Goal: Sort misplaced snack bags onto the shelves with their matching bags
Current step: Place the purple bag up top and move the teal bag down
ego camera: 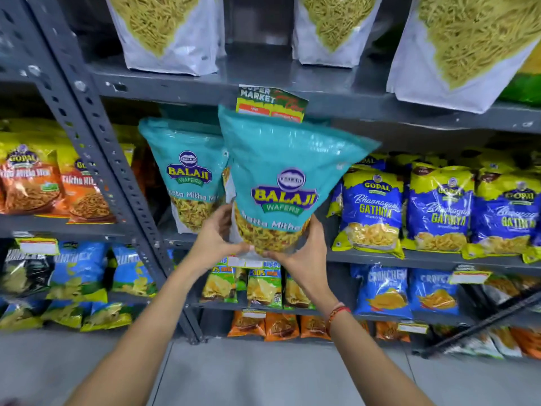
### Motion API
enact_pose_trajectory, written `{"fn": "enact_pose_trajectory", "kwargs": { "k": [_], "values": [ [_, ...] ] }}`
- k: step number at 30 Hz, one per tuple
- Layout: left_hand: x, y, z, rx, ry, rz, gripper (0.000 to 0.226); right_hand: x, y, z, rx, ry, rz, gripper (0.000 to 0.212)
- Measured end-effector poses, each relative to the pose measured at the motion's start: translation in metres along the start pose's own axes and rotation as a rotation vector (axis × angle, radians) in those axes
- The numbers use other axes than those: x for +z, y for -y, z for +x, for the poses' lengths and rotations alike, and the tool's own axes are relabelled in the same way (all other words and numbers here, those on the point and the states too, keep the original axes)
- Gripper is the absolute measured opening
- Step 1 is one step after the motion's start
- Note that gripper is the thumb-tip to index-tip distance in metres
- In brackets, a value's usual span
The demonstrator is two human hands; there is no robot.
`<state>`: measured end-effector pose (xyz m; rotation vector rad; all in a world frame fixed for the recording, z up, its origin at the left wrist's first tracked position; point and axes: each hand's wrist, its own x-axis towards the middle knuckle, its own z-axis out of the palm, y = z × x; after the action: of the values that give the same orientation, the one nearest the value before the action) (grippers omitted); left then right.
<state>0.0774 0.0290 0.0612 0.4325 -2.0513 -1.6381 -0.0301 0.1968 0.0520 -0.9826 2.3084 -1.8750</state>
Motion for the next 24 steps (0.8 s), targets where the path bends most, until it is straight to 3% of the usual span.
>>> {"fn": "enact_pose_trajectory", "kwargs": {
  "k": [5, 14, 20, 24],
  "values": [
    [0.015, 0.046, 0.023, -0.125, 0.061, 0.008, 0.083, 0.008, -0.043, 0.009, 0.086, 0.037, -0.071, 0.101],
    [0.029, 0.071, 0.079, -0.18, 0.123, 0.042, 0.079, 0.017, -0.08, 0.056, 0.165, 0.058, -0.152, 0.106],
    [0.027, 0.093, 0.076, -0.199, 0.164, 0.331, 0.078, 0.007, -0.099, 0.063, 0.244, 0.17, -0.132, 0.1],
    [0.033, 0.098, 0.083, -0.195, 0.126, 0.384, 0.072, 0.01, -0.101, 0.067, 0.3, 0.195, -0.138, 0.092]
  ]
}}
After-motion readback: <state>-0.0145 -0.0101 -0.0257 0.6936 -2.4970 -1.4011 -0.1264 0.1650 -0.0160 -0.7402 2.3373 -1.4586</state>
